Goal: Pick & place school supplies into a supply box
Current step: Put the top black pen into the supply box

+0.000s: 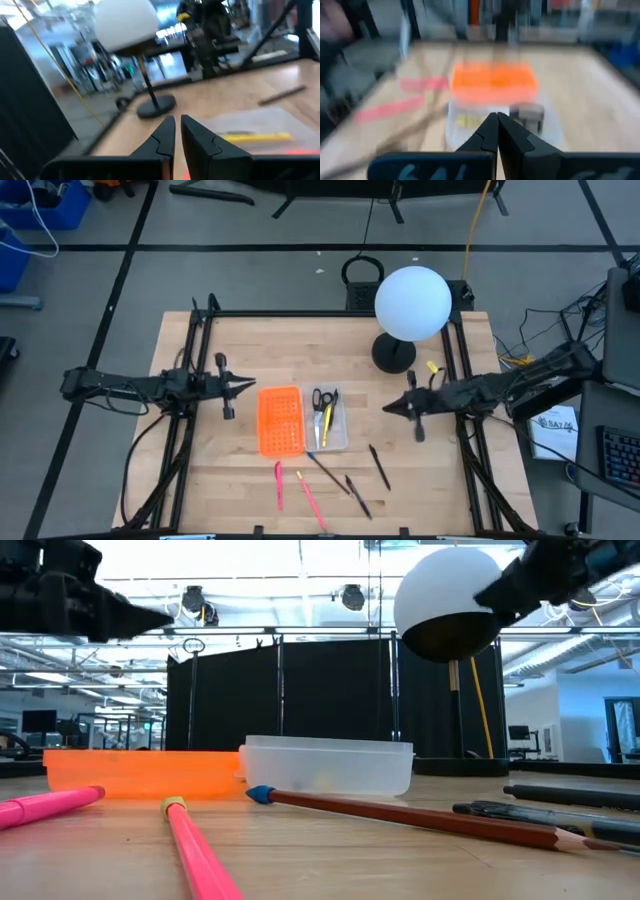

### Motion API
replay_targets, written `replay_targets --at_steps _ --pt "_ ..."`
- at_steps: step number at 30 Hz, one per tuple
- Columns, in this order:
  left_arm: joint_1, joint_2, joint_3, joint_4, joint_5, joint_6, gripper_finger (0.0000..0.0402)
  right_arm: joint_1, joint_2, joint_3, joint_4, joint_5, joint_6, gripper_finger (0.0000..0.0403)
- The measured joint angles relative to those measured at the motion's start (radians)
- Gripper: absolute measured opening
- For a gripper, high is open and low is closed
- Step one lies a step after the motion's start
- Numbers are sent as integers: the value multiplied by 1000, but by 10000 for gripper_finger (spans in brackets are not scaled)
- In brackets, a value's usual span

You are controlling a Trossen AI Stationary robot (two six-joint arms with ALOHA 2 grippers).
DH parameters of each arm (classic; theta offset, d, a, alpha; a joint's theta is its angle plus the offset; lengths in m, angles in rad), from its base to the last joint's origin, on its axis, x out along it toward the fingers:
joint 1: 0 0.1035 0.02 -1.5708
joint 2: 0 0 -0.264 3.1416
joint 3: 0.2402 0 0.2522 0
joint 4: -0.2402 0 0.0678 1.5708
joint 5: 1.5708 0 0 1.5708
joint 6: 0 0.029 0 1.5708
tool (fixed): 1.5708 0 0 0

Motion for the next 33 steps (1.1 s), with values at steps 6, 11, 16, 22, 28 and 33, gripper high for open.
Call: replay_targets --at_steps 6,11,16,22,28,33 --pt "3 0 0 101 -5 76 30 146 298 407 -480 110 303 0" --pt "3 0 1 95 -18 105 16 232 557 694 -792 90 622 0" --pt "3 1 1 96 -26 105 4 294 769 896 -1015 -45 942 0" --pt "3 1 1 95 -25 97 28 329 923 964 -1069 -156 1242 0" --pt "3 1 1 93 -25 92 36 319 1017 964 -1113 -161 1357 6" --pt "3 1 1 92 -24 94 37 284 1058 963 -1094 -161 1378 51"
